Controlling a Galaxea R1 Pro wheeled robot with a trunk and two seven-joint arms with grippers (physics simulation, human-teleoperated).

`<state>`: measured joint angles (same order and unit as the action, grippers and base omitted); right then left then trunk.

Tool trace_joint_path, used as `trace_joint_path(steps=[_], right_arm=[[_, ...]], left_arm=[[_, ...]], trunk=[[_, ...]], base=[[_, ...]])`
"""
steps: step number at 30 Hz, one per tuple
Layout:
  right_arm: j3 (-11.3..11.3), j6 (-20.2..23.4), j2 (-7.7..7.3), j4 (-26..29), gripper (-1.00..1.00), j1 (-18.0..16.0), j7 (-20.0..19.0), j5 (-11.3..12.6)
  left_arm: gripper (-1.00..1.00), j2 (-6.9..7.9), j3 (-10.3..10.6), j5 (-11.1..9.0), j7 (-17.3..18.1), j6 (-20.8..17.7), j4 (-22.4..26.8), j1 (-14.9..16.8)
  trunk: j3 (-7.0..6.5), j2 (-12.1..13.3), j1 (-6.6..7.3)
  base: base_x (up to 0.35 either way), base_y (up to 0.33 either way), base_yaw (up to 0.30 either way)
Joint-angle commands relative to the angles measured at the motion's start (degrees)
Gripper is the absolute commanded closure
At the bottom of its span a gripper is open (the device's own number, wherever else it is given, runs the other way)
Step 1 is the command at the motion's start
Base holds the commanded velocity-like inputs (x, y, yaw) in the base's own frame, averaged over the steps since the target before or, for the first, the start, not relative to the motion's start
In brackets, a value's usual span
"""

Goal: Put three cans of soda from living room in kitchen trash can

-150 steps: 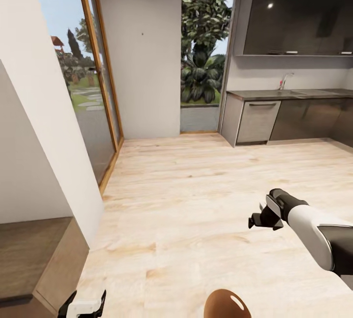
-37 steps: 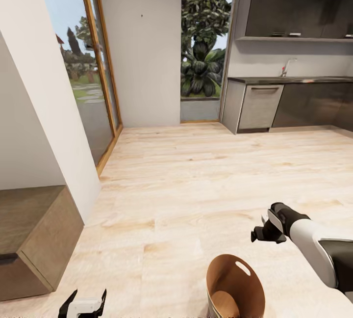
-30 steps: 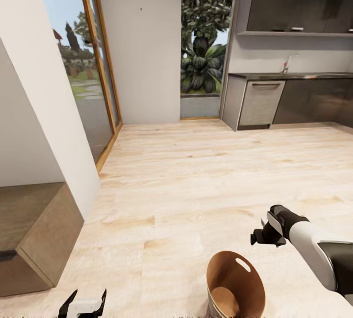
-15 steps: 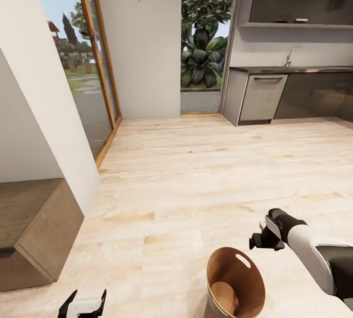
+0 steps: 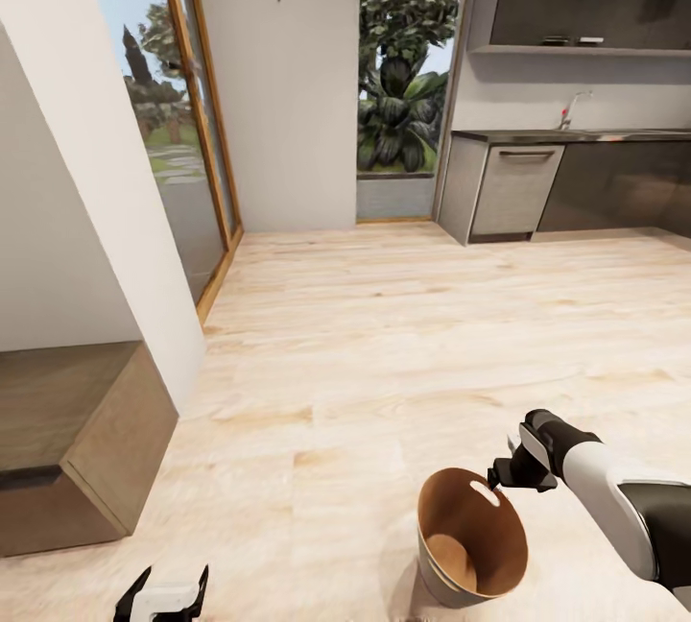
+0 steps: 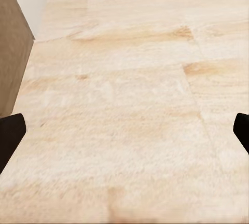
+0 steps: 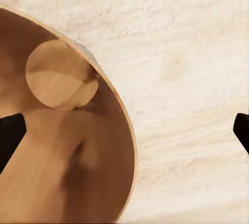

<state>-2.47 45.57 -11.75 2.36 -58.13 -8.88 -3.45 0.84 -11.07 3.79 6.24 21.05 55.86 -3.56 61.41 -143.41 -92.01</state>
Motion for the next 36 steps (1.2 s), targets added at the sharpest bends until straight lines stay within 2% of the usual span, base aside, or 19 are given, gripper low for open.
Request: trace_joint_path(steps=[1, 13, 30, 36], right_arm=[[0.0, 0.0, -0.01, 0.0, -1.00, 0.0, 0.0, 0.0], [0.0, 0.0, -0.12, 0.2, -1.00, 0.0, 0.0, -0.1], [0.1, 0.0, -1.66, 2.4, -1.00, 0.0, -0.1, -0.2], [0.1, 0.1, -2.19, 2.5, -1.00, 0.0, -0.1, -0.1]], left_arm=[[-1.00, -0.01, 0.0, 0.0, 0.0, 0.0, 0.0, 0.0], [-1.00, -0.08, 0.0, 0.0, 0.0, 0.0, 0.1, 0.0], [-1.00, -0.05, 0.0, 0.2, 0.0, 0.0, -0.3, 0.0], [-1.00, -0.10, 0.0, 0.3, 0.0, 0.0, -0.2, 0.0]], trunk=[[0.00, 0.0, 0.00], [0.00, 0.0, 0.00], [3.77, -0.2, -0.44], [3.77, -0.2, -0.44]], base=[[-0.104, 0.092, 0.000], [-0.033, 0.029, 0.000], [-0.001, 0.001, 0.000], [0.000, 0.000, 0.000]])
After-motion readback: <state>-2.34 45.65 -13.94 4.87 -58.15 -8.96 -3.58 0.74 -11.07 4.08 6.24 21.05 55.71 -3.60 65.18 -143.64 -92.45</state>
